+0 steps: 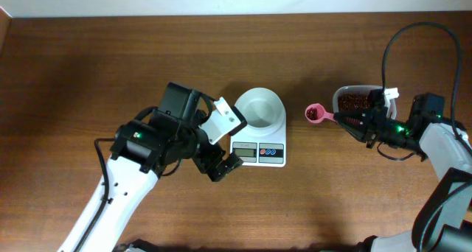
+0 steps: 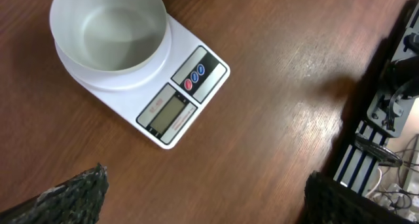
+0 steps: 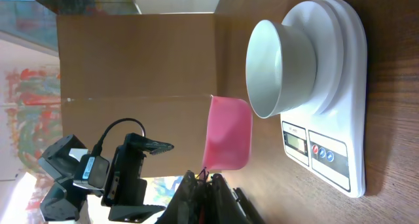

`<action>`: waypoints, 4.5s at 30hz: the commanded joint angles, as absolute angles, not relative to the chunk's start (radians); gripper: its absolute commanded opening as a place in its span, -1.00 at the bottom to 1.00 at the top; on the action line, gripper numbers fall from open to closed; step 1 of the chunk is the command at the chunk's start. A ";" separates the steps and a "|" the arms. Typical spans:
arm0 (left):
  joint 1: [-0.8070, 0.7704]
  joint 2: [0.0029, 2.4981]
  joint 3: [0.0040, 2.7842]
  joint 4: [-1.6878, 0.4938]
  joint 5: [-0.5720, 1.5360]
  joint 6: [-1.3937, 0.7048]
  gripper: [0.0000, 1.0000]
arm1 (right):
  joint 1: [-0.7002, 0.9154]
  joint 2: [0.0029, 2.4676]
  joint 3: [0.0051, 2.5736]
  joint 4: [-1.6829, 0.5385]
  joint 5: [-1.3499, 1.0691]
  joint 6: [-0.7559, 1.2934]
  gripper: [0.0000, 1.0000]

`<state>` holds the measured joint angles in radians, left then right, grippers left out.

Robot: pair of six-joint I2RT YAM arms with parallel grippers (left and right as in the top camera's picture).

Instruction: Scoop and weigh 50g on scale

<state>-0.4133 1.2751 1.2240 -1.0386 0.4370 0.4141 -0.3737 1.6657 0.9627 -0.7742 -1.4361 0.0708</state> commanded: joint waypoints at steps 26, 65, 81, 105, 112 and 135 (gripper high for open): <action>-0.537 1.554 1.238 -0.935 0.446 0.351 -1.00 | -0.366 1.676 0.958 -0.771 -1.465 0.029 -0.92; -0.731 1.900 1.223 -0.610 0.081 0.140 -1.00 | -0.366 1.676 0.958 -0.770 -1.455 0.029 -0.92; -0.731 1.947 1.222 -0.583 0.080 0.144 -1.00 | -0.366 1.676 0.958 -0.770 -1.455 0.029 -0.92; -0.731 1.773 1.263 -0.823 0.064 0.143 -1.00 | -0.366 1.676 0.958 -0.762 -1.455 0.029 -0.92; -0.731 1.501 1.276 -0.866 0.062 0.144 0.98 | -0.366 1.676 0.958 -0.735 -1.393 0.029 -0.92; -0.448 1.229 1.285 -1.139 0.195 0.381 0.98 | -0.366 1.676 0.958 -0.680 -1.391 0.030 -0.92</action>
<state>-0.4927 1.2423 1.2682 -1.1408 0.0605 0.3496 -0.3729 1.6665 0.9627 -0.6827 -1.3876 0.0483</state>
